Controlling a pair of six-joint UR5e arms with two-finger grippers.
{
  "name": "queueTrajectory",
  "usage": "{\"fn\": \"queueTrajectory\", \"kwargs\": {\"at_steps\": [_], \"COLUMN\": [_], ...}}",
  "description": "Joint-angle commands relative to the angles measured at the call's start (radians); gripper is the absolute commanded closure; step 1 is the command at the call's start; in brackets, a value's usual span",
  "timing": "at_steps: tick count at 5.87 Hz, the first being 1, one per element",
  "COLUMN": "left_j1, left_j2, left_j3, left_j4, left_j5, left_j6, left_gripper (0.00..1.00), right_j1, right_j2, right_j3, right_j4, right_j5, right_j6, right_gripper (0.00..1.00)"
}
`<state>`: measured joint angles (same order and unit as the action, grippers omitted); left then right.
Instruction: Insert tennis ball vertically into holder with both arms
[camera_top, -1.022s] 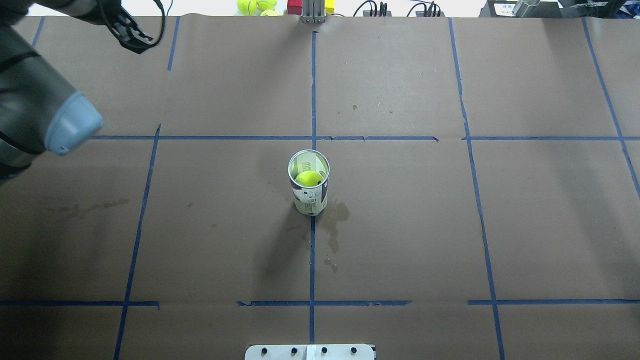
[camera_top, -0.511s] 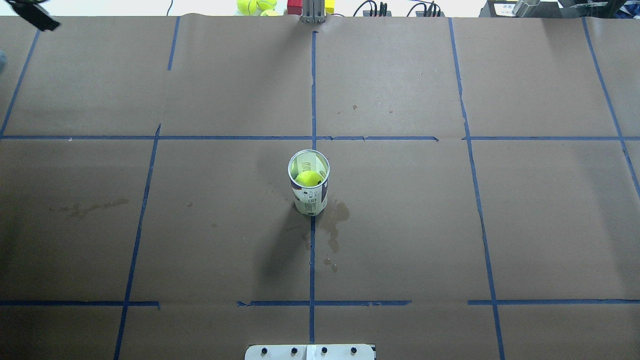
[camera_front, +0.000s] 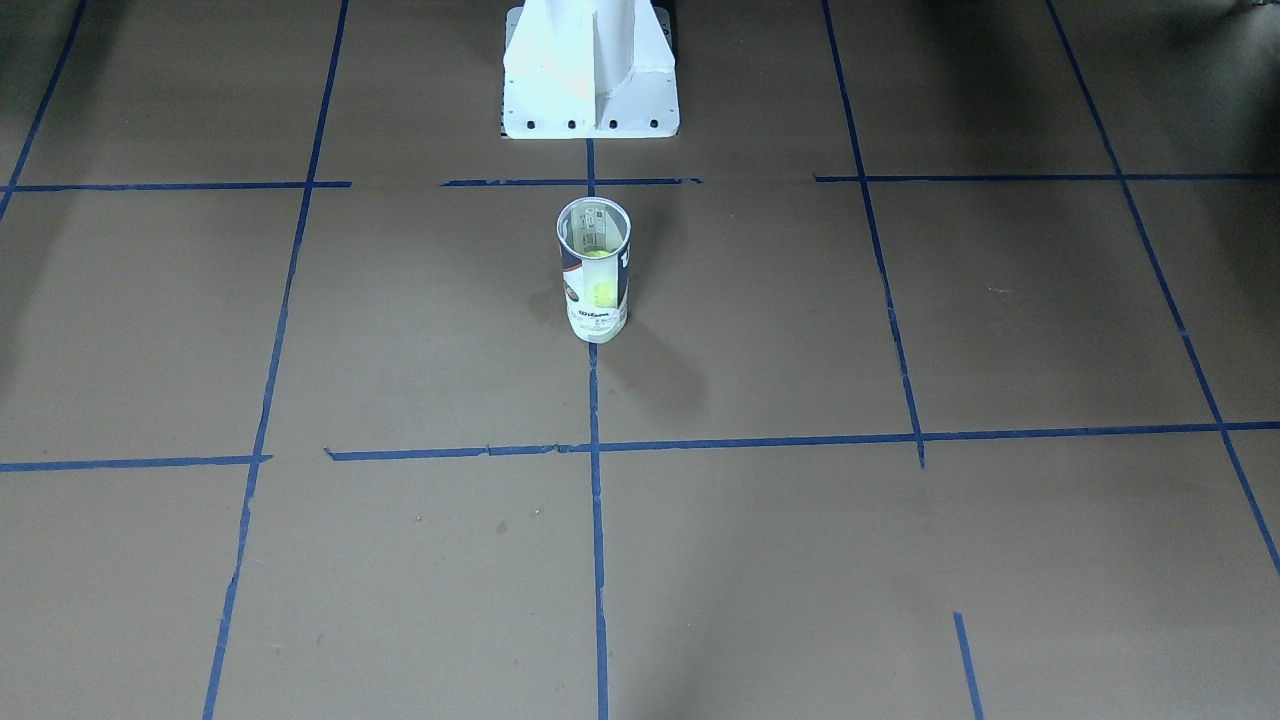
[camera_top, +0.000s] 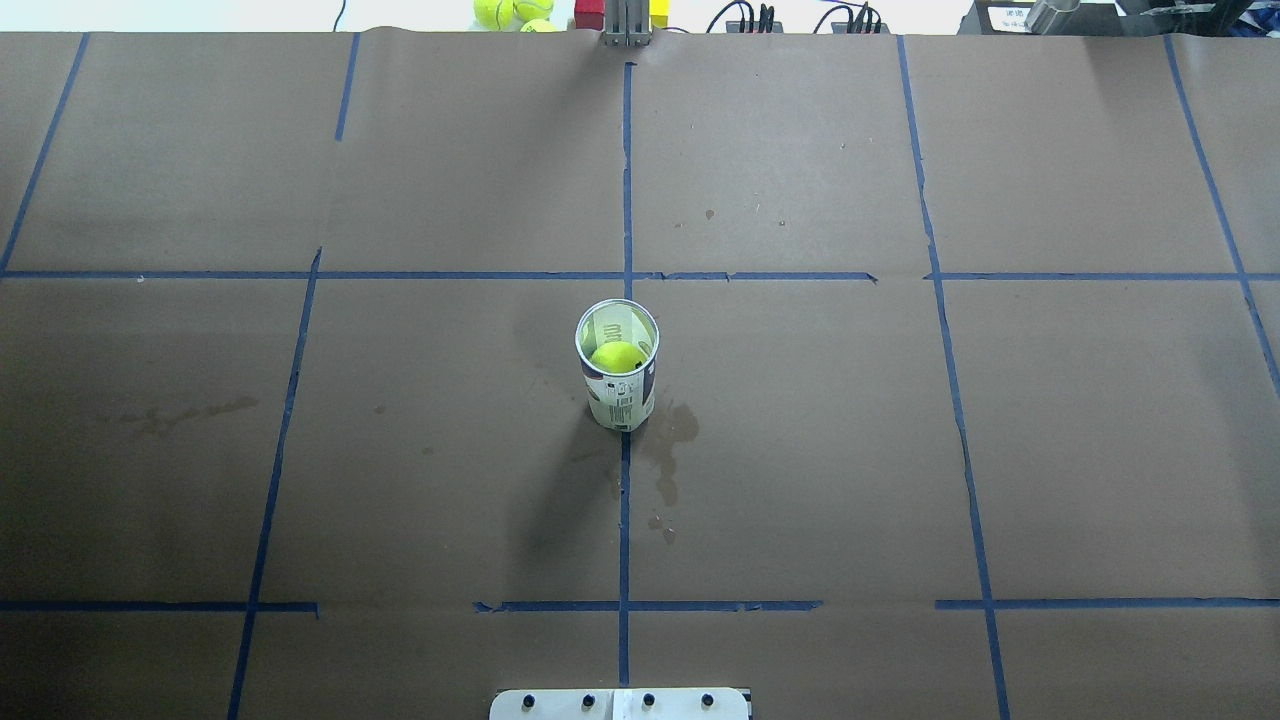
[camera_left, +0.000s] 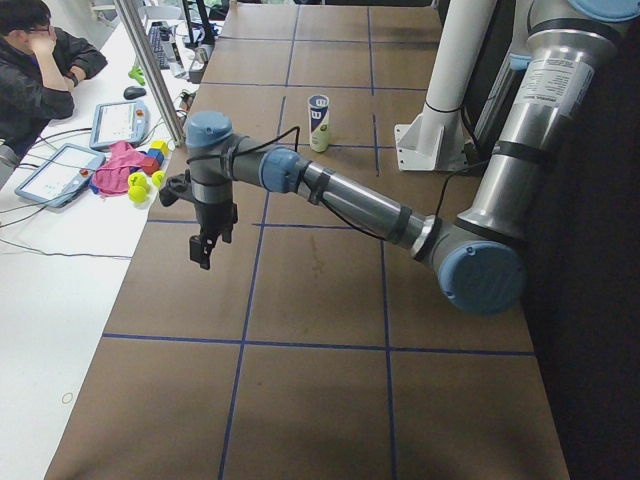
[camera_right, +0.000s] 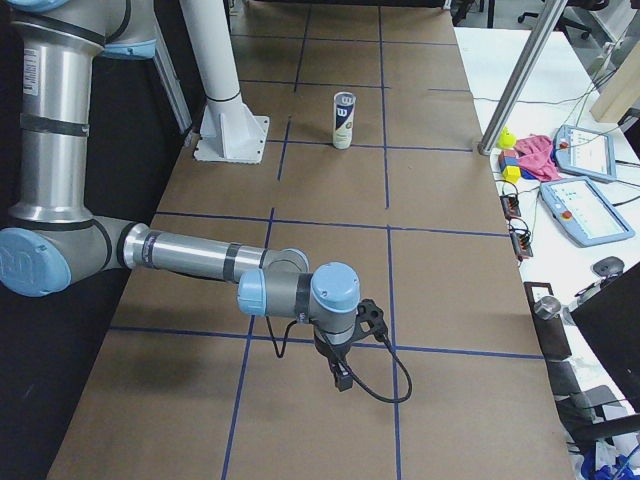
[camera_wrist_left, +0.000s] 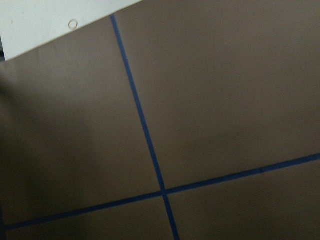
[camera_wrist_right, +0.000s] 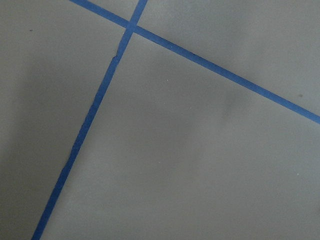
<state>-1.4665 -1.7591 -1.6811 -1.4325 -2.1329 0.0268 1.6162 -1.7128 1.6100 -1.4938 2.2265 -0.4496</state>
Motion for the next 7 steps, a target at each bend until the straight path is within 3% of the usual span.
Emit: {"fn": "queueTrajectory", "kwargs": {"at_steps": [1, 3, 7], "left_j1": [-0.008, -0.011, -0.011], "left_j2": [0.119, 0.237, 0.237], "left_j3": [0.041, 0.027, 0.04], "left_j4": [-0.02, -0.117, -0.12], "left_j5": [-0.065, -0.239, -0.232], "left_j6": [0.007, 0.067, 0.065], "left_gripper": [0.0, 0.0, 0.0], "right_j1": [-0.034, -0.055, -0.061], "right_j2": [0.031, 0.065, 0.048], "right_j3": [0.007, 0.007, 0.005], "right_j4": [-0.032, -0.075, -0.057], "right_j5": [0.021, 0.06, 0.064], "right_j6": [-0.003, -0.003, -0.003], "right_gripper": [0.0, 0.0, 0.0]}}
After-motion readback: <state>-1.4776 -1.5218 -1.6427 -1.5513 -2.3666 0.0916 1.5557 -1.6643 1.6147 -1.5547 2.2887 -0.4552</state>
